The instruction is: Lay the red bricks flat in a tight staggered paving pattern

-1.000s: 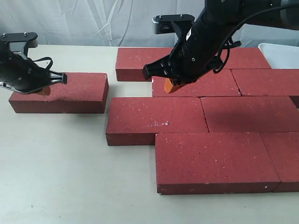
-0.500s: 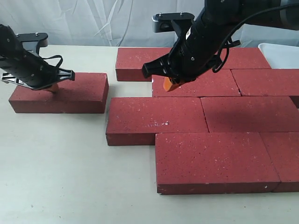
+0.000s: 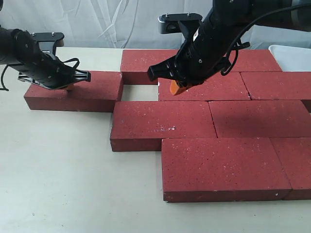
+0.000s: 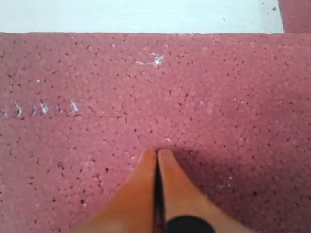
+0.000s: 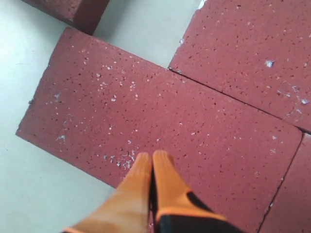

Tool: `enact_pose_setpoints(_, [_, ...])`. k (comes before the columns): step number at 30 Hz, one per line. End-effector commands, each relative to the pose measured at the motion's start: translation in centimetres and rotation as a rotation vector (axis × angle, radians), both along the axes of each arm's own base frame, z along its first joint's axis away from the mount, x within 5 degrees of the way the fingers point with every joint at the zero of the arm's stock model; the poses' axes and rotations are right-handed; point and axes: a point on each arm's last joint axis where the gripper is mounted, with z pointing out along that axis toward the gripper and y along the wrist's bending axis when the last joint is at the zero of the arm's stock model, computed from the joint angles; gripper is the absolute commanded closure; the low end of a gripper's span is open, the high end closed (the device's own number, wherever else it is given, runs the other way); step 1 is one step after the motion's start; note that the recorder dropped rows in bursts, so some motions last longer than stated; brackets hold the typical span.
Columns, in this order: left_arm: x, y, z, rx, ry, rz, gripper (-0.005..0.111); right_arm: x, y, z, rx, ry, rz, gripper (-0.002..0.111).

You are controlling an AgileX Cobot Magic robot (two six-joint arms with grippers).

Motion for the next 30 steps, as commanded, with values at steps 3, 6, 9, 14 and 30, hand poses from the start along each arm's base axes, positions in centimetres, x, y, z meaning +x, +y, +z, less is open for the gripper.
enact_pose_setpoints(3, [-0.8, -1.3, -1.5, -0.038, 0.088, 0.005, 0.107, 0.0, -0.3, 0.3, 0.000, -0.013, -0.003, 0.108])
enact_pose_setpoints(6, [-0.8, -1.4, -1.5, -0.058, 0.093, 0.021, 0.107, 0.0, -0.3, 0.3, 0.000, -0.013, -0.003, 0.108])
enact_pose_setpoints(9, [-0.9, -1.5, -1.5, -0.076, 0.110, 0.034, 0.107, 0.0, -0.3, 0.3, 0.000, -0.013, -0.003, 0.108])
enact_pose_setpoints(14, [-1.2, -1.5, -1.7, -0.075, 0.151, 0.026, 0.107, 0.0, -0.3, 0.3, 0.000, -0.013, -0.003, 0.108])
enact_pose_setpoints(30, [-1.9, 0.0, 4.6, -0.045, 0.022, -0.003, 0.107, 0.0, -0.3, 0.3, 0.004, -0.012, -0.004, 0.108])
